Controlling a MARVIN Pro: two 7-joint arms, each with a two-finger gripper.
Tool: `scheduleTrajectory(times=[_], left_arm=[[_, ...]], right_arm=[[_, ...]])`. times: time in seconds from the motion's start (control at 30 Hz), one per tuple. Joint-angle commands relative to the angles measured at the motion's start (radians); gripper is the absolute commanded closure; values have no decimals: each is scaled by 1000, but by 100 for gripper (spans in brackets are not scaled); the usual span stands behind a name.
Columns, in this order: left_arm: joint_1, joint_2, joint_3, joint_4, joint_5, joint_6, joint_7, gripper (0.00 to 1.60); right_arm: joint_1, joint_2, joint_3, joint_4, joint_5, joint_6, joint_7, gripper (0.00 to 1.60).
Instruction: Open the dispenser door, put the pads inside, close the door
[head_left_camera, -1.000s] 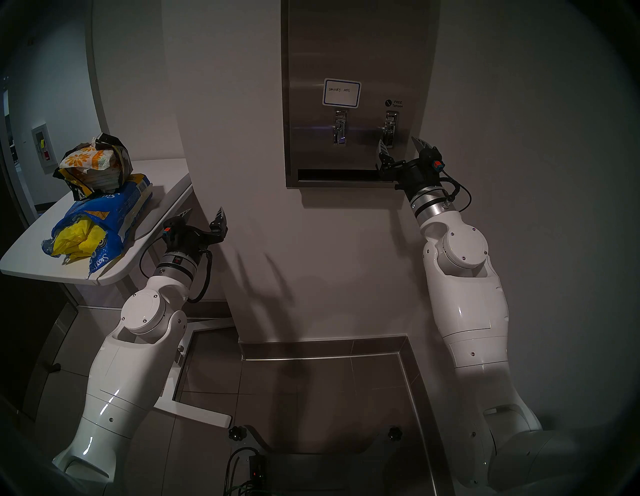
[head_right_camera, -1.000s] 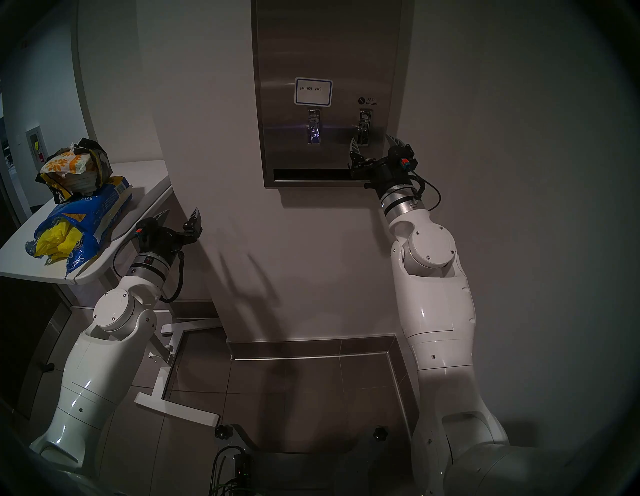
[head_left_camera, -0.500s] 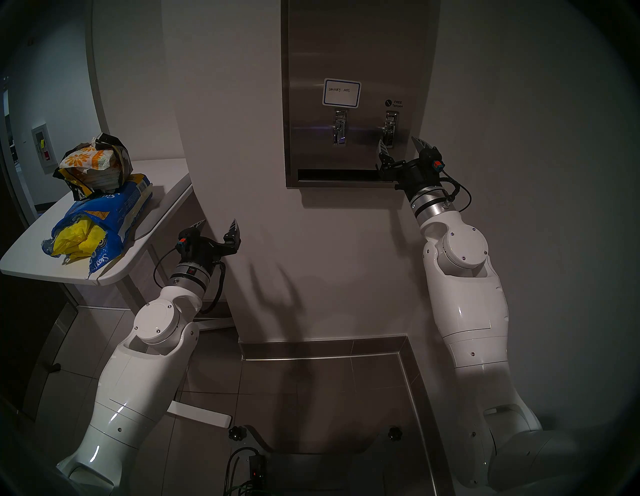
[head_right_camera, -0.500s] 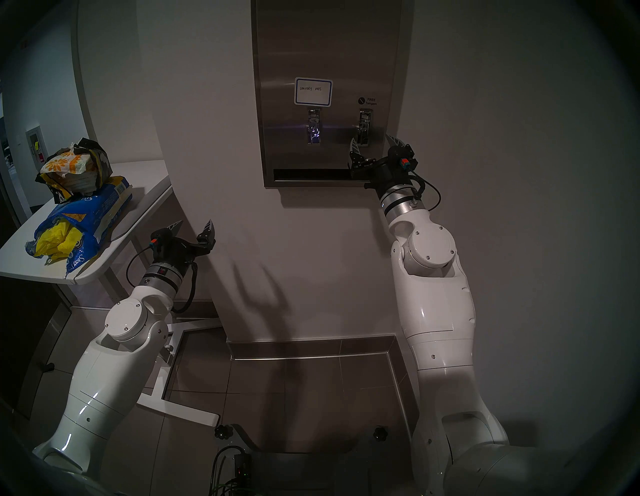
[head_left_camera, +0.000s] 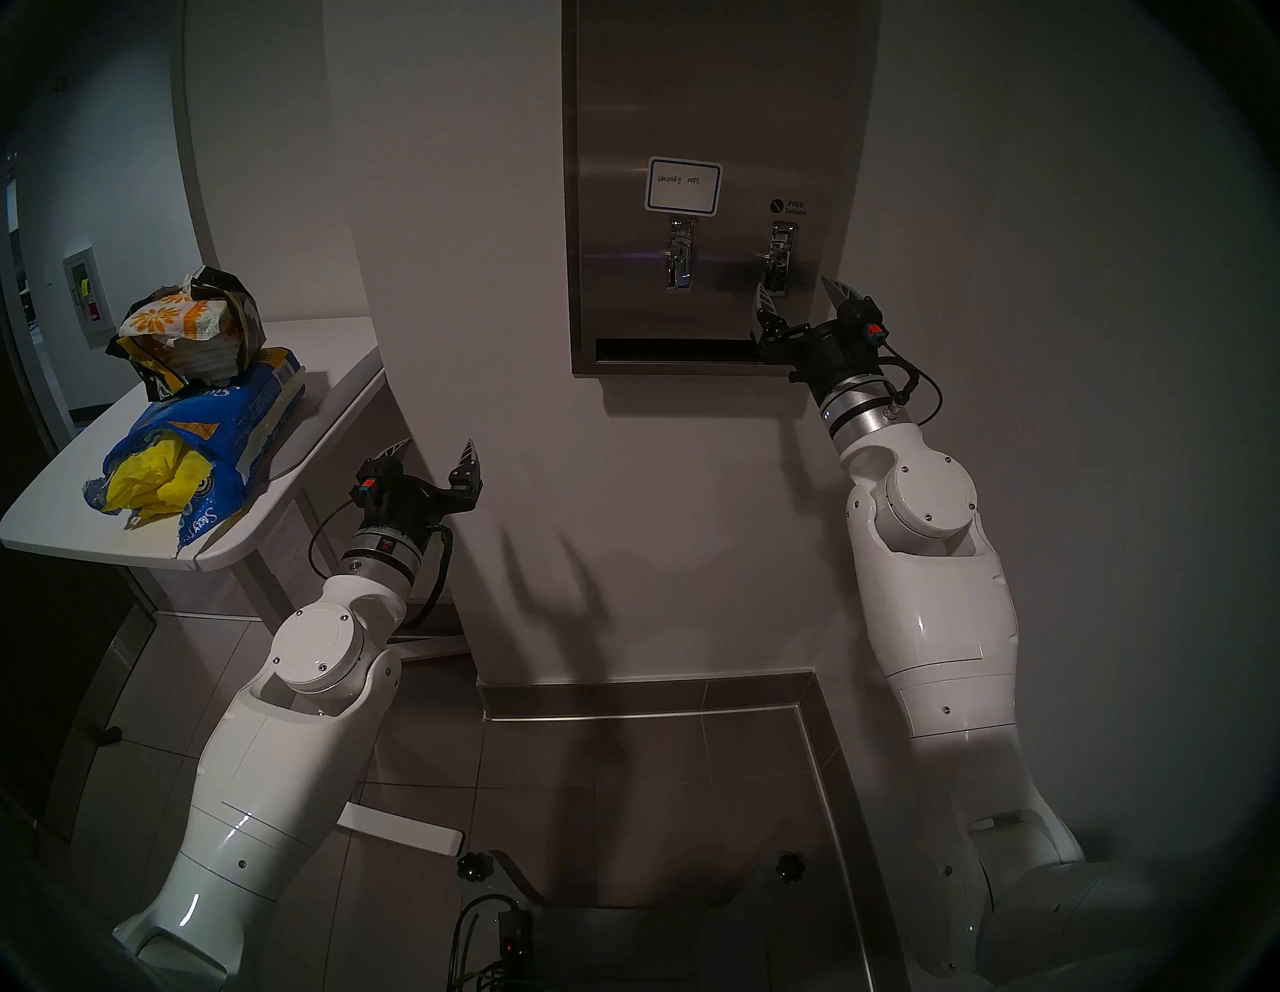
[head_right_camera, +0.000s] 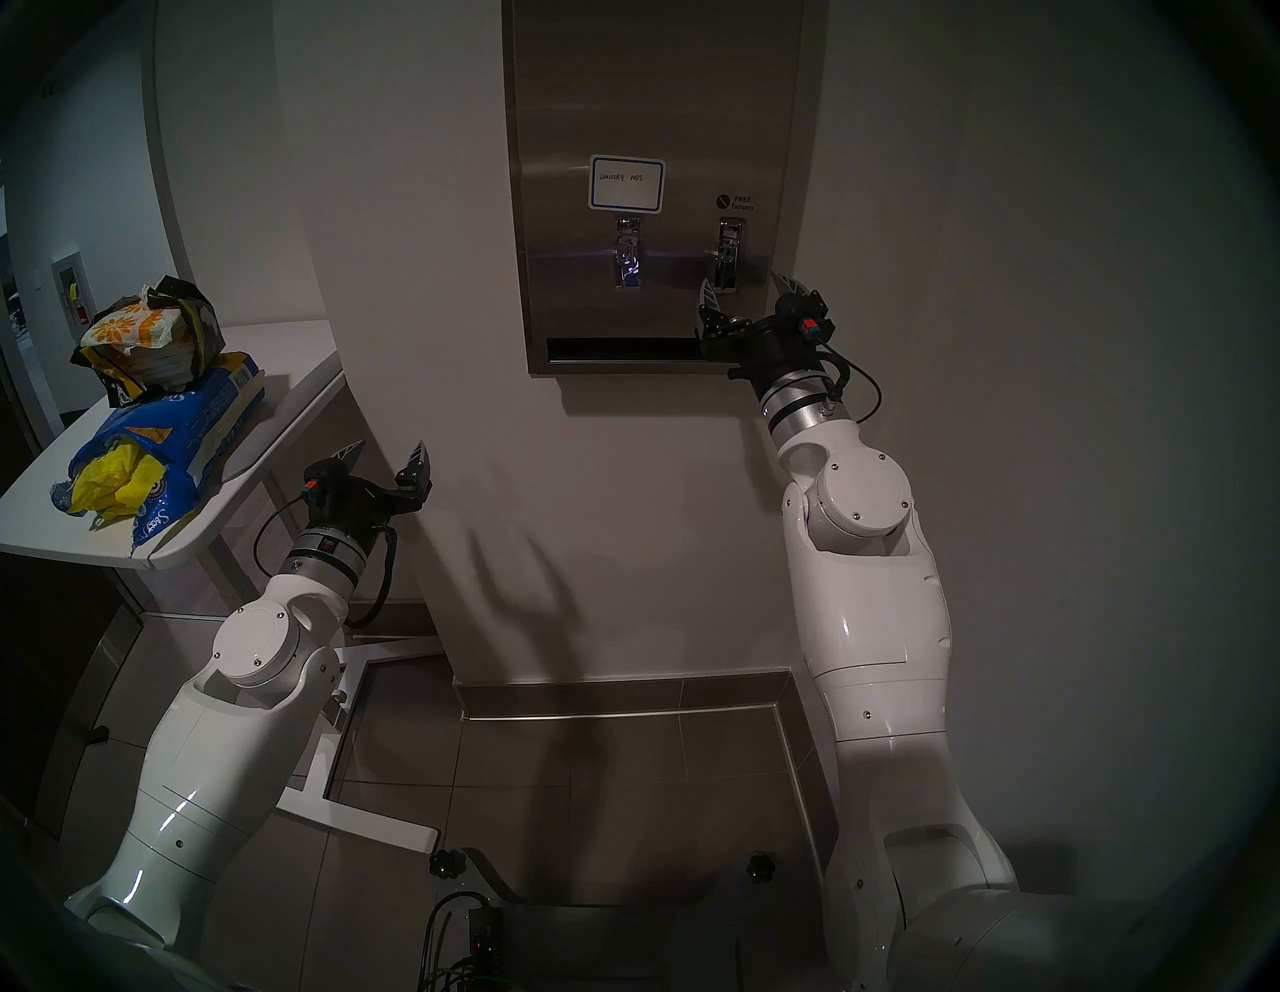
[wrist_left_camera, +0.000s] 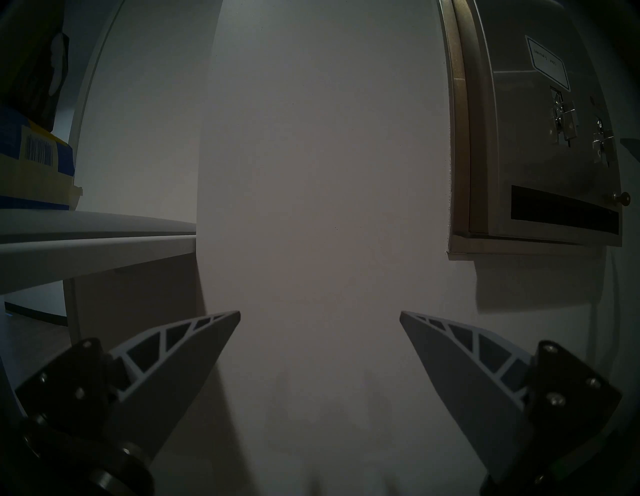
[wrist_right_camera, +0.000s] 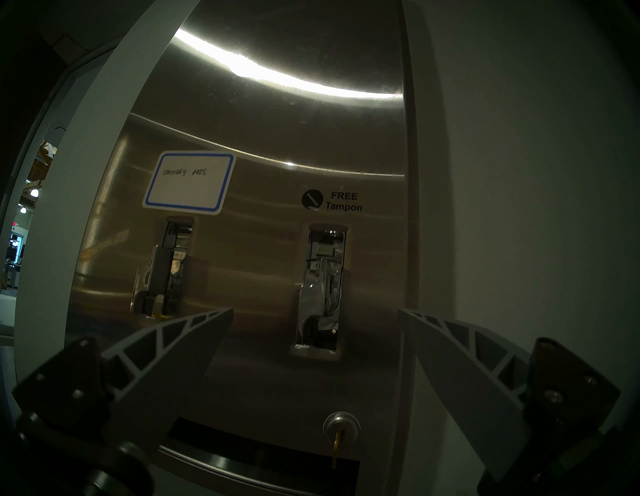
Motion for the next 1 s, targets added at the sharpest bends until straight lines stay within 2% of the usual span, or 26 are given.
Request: scheduleTrajectory(times=[0.0,0.47,0.97], left_arm=[[-24,1,-8,-34,-1,-22,-8,0],[-23,-2,-12,-33,2,-22,-13,0],[-23,-5,-14,-33,4,-21,-16,0]], right_arm=[[0,14,-6,-59,-25,19,-4,0],[-35,30,-16,-72,-100,49,-43,0],[-12,22,-38,-13,-165,14,-102,0]])
